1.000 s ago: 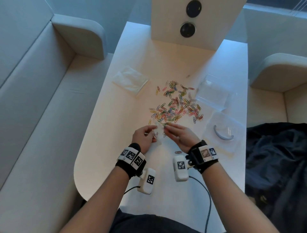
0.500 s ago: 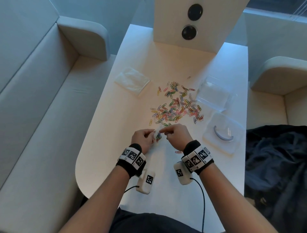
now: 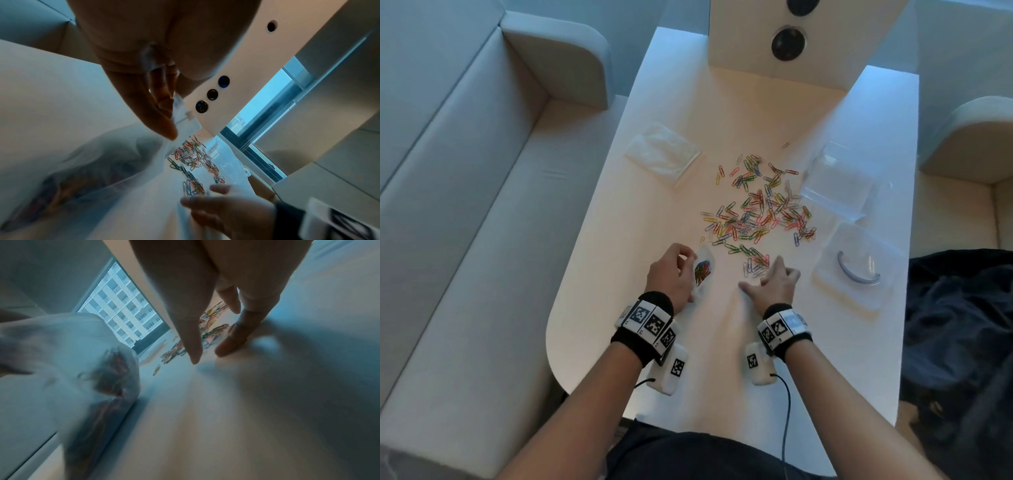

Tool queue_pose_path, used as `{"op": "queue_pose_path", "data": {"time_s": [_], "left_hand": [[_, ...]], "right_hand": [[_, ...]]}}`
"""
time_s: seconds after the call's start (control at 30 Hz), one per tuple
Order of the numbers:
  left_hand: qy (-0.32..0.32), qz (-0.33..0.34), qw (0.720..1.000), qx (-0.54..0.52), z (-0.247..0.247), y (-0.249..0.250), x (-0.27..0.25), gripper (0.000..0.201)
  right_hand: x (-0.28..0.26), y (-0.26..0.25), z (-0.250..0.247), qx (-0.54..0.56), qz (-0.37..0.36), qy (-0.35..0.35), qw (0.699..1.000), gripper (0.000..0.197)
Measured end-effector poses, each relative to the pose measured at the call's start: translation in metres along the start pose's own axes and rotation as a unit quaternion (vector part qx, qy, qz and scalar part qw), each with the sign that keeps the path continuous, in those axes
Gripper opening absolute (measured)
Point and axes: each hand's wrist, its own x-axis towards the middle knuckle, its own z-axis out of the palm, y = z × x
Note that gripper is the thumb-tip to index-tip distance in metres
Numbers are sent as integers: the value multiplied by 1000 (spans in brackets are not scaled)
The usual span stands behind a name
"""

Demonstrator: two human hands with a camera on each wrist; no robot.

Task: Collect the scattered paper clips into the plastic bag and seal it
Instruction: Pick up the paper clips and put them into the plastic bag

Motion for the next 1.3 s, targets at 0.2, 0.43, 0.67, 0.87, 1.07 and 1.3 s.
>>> {"op": "queue_pose_path", "data": {"time_s": [0.2, 0.43, 0.67, 0.87, 1.07, 1.3], "left_hand": [[-11, -21, 997, -71, -14, -6, 6, 12], [-11, -31, 995, -98, -16, -10, 13, 14], [-34, -43, 993, -107, -10, -13, 14, 11], [-36, -45, 994, -97, -3, -11, 13, 10], [-59, -40, 992, -100, 13, -7, 4, 10], [-56, -39, 987, -143, 18, -21, -5, 11]], "right_hand": [[46, -50, 19, -46, -70, 13, 996, 96], [60, -57, 21, -113, -203, 15, 973, 37], [66, -47, -6, -26, -118, 5, 993, 15], [57, -34, -37, 315, 98, -92, 940, 14], [-4, -56, -50, 489, 86, -317, 808, 20], [-35, -70, -19, 119, -150, -274, 942, 15]]}}
